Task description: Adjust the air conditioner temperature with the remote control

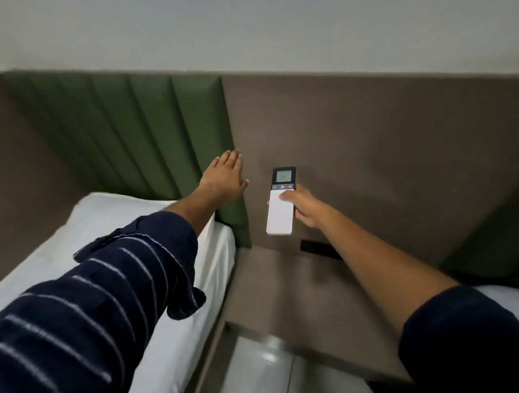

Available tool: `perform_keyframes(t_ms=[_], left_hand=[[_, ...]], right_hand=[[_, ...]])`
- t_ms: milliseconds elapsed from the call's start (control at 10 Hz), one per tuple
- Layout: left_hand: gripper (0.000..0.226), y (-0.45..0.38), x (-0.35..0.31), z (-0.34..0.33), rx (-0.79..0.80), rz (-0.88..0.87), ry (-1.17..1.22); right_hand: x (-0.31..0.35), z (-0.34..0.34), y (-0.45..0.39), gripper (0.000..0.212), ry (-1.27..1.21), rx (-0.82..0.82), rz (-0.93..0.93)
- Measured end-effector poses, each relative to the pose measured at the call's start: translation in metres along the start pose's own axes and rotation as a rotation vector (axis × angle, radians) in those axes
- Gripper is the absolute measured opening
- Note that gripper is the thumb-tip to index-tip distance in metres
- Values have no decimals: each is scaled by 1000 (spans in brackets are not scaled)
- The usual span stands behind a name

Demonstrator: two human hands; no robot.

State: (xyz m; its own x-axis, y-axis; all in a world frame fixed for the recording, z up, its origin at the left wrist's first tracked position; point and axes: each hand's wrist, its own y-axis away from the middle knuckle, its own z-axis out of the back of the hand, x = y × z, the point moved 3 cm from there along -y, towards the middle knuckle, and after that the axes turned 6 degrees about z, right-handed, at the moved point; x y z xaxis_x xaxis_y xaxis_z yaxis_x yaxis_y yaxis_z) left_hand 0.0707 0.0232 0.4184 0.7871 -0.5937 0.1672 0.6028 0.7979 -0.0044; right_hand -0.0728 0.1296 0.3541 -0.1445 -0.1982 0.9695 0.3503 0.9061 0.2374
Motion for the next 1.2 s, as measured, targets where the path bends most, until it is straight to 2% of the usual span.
perform_keyframes(t_ms=[100, 200, 300, 400, 500, 700, 900, 1000, 1200], left_hand=[[71, -33, -48, -70, 62, -75, 21], [70, -48, -75, -122, 101, -125, 38], [70, -63, -107, -215, 185, -184, 49], [70, -68, -121, -285, 271, -207, 53], [70, -70, -128, -378, 367, -221, 32], [71, -69, -132, -481, 452, -249, -6], [72, -58, -150, -513, 490, -297, 33], [72, -56, -155, -507, 491, -308, 62], [72, -54, -158, -465, 443, -336, 60]], right_hand=[[-80, 44, -25, 45, -20, -75, -91], [-133, 68, -42, 44, 0, -140, -156], [-225, 96, -73, 39, 45, -273, -295], [-295, 108, -92, 39, 62, -330, -385], [-396, 117, -114, 38, 137, -368, -521], [-518, 124, -136, 37, 180, -414, -641], [-550, 127, -137, 35, 436, -411, -677], [-547, 131, -132, 33, 521, -393, -711], [-502, 133, -114, 34, 563, -395, -667]])
